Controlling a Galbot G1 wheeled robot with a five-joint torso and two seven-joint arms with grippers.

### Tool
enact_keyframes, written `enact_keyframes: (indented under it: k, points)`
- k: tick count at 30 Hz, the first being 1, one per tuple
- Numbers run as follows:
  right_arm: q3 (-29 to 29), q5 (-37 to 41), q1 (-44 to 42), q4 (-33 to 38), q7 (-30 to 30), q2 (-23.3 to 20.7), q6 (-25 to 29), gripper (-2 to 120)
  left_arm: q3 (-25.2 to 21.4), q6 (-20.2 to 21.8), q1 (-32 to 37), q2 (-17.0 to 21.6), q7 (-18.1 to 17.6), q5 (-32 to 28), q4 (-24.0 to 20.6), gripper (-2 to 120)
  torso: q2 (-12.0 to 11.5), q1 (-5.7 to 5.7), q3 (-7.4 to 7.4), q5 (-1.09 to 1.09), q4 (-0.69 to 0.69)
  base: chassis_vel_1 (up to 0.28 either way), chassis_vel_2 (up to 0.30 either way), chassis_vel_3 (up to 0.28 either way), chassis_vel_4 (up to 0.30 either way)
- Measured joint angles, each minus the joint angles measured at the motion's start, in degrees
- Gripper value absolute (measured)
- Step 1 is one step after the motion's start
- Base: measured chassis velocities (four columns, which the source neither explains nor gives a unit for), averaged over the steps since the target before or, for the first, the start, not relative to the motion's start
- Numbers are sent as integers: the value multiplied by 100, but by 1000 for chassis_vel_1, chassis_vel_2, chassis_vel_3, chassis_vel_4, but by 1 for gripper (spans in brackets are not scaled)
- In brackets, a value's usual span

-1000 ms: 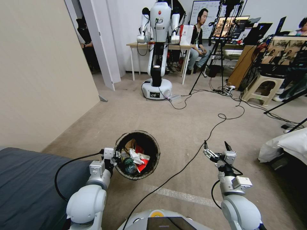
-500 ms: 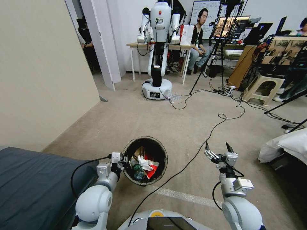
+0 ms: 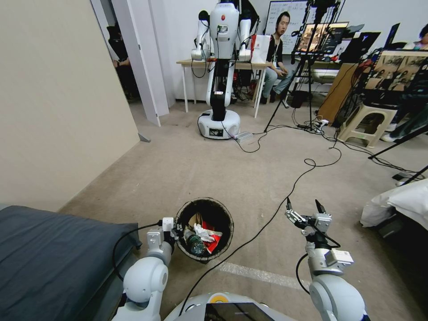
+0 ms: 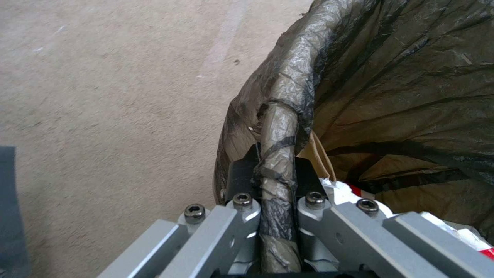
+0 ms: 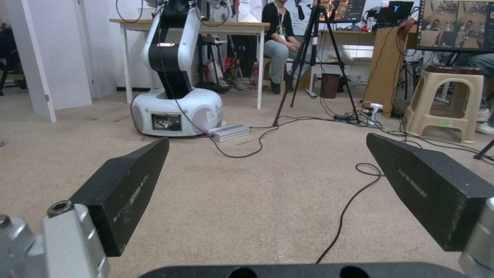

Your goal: Pick up the trash bin, then pick up the garbage from the floor and place it into the trash bin.

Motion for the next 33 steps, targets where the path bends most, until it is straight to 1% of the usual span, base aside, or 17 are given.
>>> enact_keyframes:
  k: [2,3,5,6,10,13,20,23,28,33]
  points:
    - [-4,0,1,-11,3,2,5,100,24,1,-43,-20,-179,3,139,1,0,0,0,1,0,0,0,0,0]
    - [-4,0,1,-11,3,2,5,100,24,1,-43,-20,-179,3,139,1,0,0,0,1,0,0,0,0,0]
    - [-6,0,1,-22,4,3,13,100,56,1,-68,-26,-294,7,212,1,0,0,0,1,0,0,0,0,0]
    - [-9,-1,3,-35,5,2,23,100,96,2,-89,-39,-420,41,308,1,0,0,0,0,0,0,0,0,0]
    - [-12,-1,2,-43,6,3,27,100,109,6,-96,-44,-451,69,354,1,0,0,0,2,0,0,0,0,0]
    - [-10,-2,-4,-55,8,-2,42,100,148,13,-128,-66,-574,91,483,1,0,0,0,1,0,0,0,0,0]
    - [-34,-17,-15,-58,8,-12,49,100,150,6,-186,-104,-687,69,684,1,0,0,0,4,1,0,0,0,0]
    - [-42,-26,-16,-57,8,-19,51,100,129,-6,-227,-109,-733,-14,781,1,1,0,-1,3,2,0,0,0,0]
    - [-43,-32,-21,-56,8,-29,57,100,56,-17,-278,-93,-801,-367,934,1,1,0,-1,4,2,0,0,0,0]
    - [-27,-22,-27,-73,14,-51,129,100,37,-21,-328,-95,-831,-430,1074,1,1,0,-1,4,2,0,0,0,0]
